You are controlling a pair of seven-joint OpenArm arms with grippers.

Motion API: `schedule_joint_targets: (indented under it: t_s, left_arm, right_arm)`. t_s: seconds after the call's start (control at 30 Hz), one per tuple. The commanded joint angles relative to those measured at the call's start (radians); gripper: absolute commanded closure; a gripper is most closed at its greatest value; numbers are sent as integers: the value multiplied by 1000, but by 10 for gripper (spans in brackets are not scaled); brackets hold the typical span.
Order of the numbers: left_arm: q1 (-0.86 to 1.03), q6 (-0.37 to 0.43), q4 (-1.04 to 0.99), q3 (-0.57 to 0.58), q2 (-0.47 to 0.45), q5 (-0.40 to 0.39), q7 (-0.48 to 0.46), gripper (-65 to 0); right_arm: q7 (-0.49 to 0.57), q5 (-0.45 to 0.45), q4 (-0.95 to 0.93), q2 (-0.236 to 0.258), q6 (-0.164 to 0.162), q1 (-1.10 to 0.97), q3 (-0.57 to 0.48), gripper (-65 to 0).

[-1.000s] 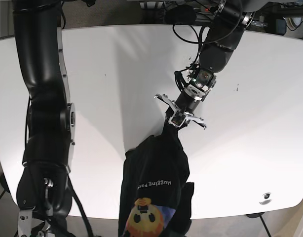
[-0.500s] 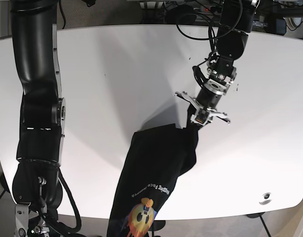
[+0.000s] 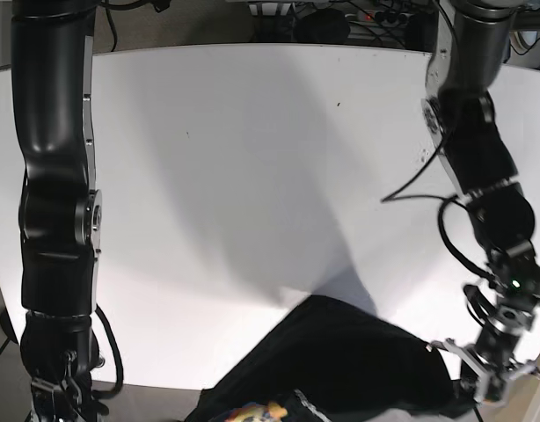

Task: Fold the T-shirt properly
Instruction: 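Lay the black shirt flat on the table with both grippers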

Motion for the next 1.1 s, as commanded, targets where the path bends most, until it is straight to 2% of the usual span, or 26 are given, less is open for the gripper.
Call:
schedule_joint_targets:
  t_s: [0.03, 0.13, 0.37, 0.53, 0.67, 0.73, 0.87, 1.0, 1.1]
  left_arm:
    - [-51, 0, -8, -3, -39, -12, 5, -3]
    - [-45, -3, -4, -11, -48, -12, 13, -3]
    - [279, -53, 98, -96, -40, -12, 13, -1]
    - [532, -54, 172, -97, -4, -13, 11, -1]
    - [700, -59, 215, -99, 22, -12, 11, 0]
    - [799, -59, 259, -100, 29, -12, 11, 0]
    - [936, -59, 310, -102, 32, -12, 11, 0]
    - [1013, -62, 338, -183, 68, -12, 13, 0]
    - [1059, -110, 370, -244, 82, -7, 13, 0]
  right_arm:
    - [44, 20, 23, 22, -23, 61, 32, -22]
    - [-10, 20, 95, 39, -29, 41, 104, -22]
    - [-205, 20, 563, 34, -31, -436, 243, -22]
    - [-227, 18, 787, -21, -31, -818, 359, -22]
    - [-225, 21, 874, -35, -31, -1050, 394, -22]
    - [-225, 20, 924, -87, -23, -1157, 454, -22]
    - [-223, 21, 965, -98, -19, -1297, 503, -22]
    - [-220, 21, 990, -99, -19, -1385, 505, -22]
    - [-220, 21, 991, -104, -19, -1426, 526, -22]
